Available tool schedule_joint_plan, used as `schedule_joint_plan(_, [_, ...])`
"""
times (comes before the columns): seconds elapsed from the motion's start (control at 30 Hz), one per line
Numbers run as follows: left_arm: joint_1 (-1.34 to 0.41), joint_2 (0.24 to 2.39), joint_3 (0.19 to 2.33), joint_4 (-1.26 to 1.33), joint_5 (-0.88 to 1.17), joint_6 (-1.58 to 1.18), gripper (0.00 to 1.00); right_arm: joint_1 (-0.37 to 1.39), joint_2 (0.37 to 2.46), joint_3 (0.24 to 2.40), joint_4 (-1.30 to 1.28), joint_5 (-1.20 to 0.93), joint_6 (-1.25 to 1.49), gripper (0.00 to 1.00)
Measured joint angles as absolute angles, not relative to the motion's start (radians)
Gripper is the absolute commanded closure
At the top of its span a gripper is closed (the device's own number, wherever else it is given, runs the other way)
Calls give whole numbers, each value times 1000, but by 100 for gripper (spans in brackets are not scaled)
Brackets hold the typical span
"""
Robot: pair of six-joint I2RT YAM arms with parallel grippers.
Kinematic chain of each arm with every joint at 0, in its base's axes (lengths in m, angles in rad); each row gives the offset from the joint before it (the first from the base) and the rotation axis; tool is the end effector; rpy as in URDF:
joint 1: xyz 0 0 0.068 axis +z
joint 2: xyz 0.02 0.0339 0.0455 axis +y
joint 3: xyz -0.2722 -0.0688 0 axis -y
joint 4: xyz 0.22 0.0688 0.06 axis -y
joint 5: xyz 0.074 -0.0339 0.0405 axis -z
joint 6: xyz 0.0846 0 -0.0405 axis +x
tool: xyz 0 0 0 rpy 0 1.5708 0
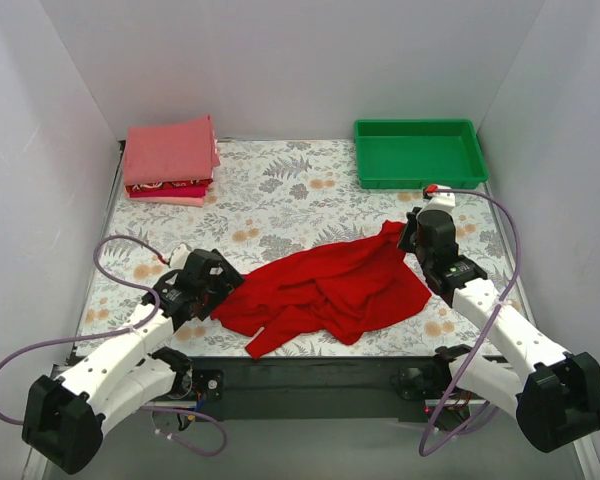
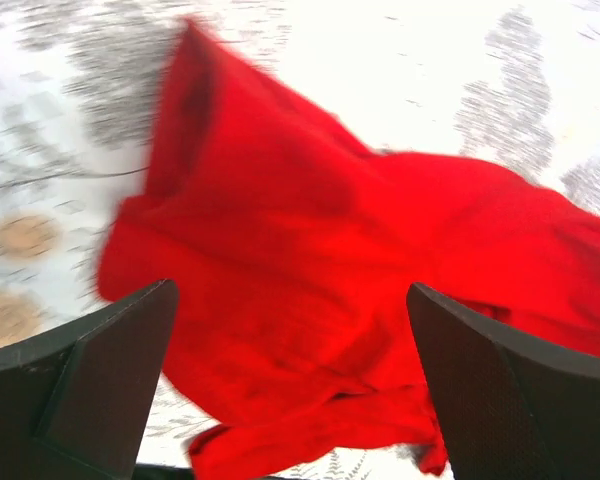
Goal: Fold and stack the t-shirts
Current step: Move the tshirt to the center of the board, then flatten the tshirt out
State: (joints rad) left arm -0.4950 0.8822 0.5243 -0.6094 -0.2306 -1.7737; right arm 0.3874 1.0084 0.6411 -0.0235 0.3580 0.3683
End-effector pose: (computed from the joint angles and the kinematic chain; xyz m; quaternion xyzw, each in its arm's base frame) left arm 0.1525 -0.0603 0.1741 -0.5934 0.7407 -0.2211 0.2243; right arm 0.2366 0.0645 0.2624 0.0912 0.8186 0.0645 0.5634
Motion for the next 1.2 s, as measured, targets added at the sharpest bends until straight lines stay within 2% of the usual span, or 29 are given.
schedule_joint_plan(0.2, [-495,903,525,-789,-341,-1914,2,384,1013,612,-21,346,364,99])
schedule_joint_plan(0.53, [-495,924,501,-865,-355,-1980,36,312,1023,610,-34,363,359,99])
schedule_joint_plan(0.77, [-495,990,481,-815,-324,-1987,39,308,1023,610,-47,361,345,99])
schedule_joint_plan(0.93, [-495,1028,489,-781,-336,-1985,49,308,1021,610,-51,360,340,99])
schedule_joint_plan(1.07, [-495,1059,501,-764,-361,-1986,50,308,1018,610,-51,357,337,99])
schedule_joint_plan(1.13, [-495,1067,501,-748,-376,-1987,55,308,1018,610,-51,355,337,99])
schedule_joint_plan(1.2, [-495,1079,502,-731,-387,-1988,64,308,1018,610,-51,353,336,99])
